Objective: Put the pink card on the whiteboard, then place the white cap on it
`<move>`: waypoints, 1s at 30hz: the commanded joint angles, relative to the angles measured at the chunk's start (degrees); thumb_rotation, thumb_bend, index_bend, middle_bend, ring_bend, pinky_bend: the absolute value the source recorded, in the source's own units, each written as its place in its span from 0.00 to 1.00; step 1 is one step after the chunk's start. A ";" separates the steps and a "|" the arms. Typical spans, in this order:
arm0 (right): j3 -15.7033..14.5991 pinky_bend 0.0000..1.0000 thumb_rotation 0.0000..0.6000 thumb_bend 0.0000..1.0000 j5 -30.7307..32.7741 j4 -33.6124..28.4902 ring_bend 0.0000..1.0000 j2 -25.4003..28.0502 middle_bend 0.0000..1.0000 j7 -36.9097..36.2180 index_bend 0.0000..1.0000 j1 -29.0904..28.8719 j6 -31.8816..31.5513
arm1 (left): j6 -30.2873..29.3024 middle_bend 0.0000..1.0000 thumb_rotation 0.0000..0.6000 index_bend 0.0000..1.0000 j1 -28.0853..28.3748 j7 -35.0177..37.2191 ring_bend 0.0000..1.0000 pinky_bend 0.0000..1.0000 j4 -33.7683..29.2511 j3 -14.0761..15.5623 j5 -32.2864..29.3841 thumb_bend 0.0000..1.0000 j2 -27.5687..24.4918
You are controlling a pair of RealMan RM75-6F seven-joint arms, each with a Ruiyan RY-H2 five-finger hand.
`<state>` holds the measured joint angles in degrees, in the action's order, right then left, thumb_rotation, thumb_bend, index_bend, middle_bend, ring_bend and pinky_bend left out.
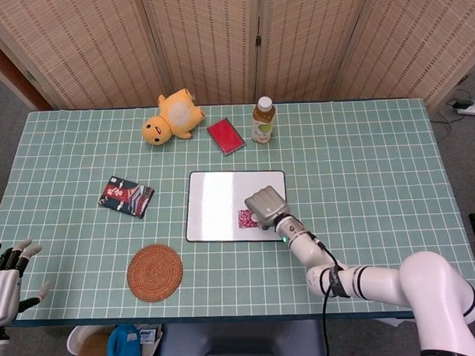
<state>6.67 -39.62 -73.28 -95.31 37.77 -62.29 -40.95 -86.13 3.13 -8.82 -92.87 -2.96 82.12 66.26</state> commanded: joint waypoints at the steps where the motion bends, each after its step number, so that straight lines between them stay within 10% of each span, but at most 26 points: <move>1: -0.08 1.00 1.00 0.30 -0.10 0.06 1.00 -0.06 0.85 -0.33 0.30 -0.16 0.01 | 0.06 0.17 1.00 0.23 0.03 0.03 0.17 0.03 0.02 -0.03 -0.05 0.22 0.02; 13: -1.26 1.00 1.00 0.30 -3.86 -7.15 0.98 8.27 0.80 -4.29 0.22 4.46 -6.21 | 0.17 0.17 1.00 0.23 0.32 0.31 0.17 0.03 0.03 -0.41 -0.03 0.22 -0.45; 30: -9.40 0.88 1.00 0.33 -25.15 -17.29 0.63 24.14 0.51 -19.32 0.22 27.32 -32.43 | 0.85 0.17 1.00 0.23 2.12 0.30 0.17 0.03 -0.15 -2.09 -0.31 0.22 -0.25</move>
<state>-0.94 -61.30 -89.19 -73.94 21.50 -38.42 -69.87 -85.22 5.23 -8.48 -92.98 -5.00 81.84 65.96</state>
